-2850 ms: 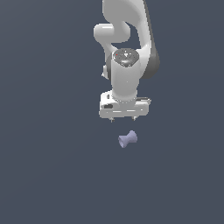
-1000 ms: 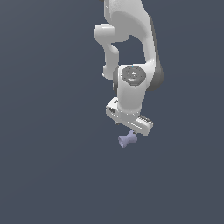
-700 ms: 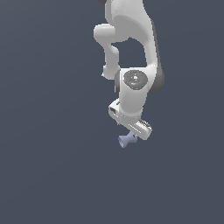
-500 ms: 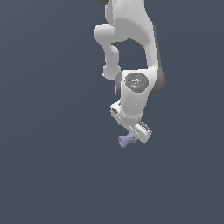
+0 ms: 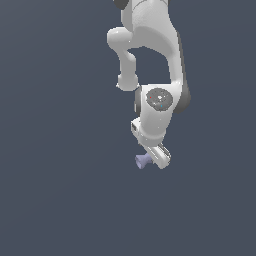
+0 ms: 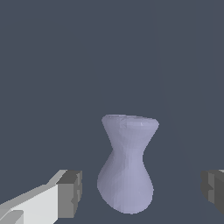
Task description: Pick up the object and move it to a goal position.
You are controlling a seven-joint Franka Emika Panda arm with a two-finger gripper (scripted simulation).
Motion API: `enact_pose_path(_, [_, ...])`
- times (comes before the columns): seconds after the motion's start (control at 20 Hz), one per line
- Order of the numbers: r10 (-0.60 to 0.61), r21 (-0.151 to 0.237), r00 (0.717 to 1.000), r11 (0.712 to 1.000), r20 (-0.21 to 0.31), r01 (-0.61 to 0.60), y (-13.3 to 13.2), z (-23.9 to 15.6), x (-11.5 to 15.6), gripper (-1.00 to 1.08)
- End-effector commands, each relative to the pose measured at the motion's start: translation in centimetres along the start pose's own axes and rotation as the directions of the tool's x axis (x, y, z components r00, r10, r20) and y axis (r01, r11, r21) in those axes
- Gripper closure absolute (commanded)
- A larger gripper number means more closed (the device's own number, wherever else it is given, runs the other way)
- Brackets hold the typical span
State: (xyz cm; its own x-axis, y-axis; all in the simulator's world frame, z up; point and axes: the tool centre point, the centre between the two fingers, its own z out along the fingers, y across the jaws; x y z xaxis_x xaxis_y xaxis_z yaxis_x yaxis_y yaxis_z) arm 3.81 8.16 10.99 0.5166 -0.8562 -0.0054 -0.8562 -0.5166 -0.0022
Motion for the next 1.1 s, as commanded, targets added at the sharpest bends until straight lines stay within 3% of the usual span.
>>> enact_pose_path(0.0, [0.033,-0.001,0.999,0.999,-0.002,-0.033,-0.1,0.2,0.0,-0.92])
enact_pose_path(0.6, [0.070,-0.002,0.998,0.998,-0.005,-0.070,-0.3,0.8,-0.1,-0.92])
enact_pose_path(1.05, [0.074,-0.002,0.997,0.997,-0.006,-0.074,-0.1,5.0,-0.1,-0.92])
